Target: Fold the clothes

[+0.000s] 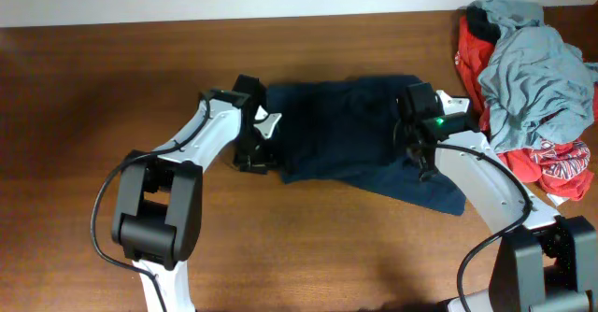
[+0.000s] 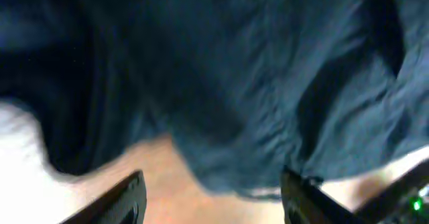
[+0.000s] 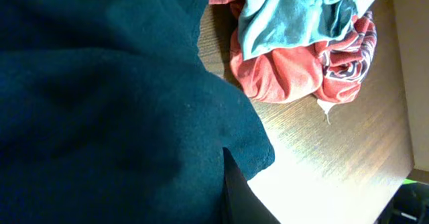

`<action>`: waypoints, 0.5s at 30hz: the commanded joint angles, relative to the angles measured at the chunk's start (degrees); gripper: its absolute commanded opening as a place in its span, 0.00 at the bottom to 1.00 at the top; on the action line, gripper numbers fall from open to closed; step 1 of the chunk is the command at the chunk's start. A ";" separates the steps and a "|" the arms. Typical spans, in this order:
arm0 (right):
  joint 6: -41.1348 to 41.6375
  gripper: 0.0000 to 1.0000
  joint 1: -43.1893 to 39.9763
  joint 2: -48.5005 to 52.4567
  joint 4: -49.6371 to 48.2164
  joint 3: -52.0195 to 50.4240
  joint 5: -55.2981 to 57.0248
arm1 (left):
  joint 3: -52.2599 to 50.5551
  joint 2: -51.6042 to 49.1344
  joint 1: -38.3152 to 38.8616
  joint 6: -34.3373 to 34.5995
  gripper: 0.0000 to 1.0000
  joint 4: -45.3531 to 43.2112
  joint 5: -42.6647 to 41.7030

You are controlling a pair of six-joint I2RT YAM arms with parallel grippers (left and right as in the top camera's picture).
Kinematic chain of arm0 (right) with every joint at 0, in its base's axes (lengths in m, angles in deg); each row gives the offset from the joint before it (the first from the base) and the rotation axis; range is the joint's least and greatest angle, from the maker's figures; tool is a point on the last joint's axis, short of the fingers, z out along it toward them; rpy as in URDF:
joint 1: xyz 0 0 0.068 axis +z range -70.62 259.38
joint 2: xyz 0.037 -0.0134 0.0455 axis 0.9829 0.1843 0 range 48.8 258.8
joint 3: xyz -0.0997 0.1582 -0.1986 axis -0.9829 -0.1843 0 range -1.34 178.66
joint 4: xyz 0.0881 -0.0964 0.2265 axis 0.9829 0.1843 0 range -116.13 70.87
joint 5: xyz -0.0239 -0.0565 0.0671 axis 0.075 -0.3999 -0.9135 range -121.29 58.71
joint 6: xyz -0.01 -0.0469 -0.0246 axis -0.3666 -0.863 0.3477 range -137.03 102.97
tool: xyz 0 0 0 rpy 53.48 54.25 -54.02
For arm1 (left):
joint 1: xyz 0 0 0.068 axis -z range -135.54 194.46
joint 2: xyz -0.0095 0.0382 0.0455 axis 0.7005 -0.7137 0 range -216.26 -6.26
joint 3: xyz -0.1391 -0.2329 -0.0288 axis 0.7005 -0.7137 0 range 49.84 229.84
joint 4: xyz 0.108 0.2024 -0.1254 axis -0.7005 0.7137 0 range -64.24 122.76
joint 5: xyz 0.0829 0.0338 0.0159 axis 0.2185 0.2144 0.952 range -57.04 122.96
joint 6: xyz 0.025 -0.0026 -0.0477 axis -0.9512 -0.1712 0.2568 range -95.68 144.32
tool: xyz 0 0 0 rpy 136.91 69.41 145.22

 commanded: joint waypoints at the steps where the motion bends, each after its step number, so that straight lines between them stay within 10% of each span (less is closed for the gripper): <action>1: -0.46 0.04 -0.04 -0.46 -0.13 -0.24 -0.50 | -0.83 1.62 -0.09 2.60 0.64 -3.17 -4.04; 8: -0.46 0.04 -0.04 -0.46 -0.15 -0.24 -0.50 | -0.83 1.62 1.14 3.45 0.56 -6.69 -4.22; 15: -0.46 0.04 -0.04 -0.46 -0.15 -0.24 -0.52 | -0.74 1.62 1.62 4.02 0.01 -7.43 -4.22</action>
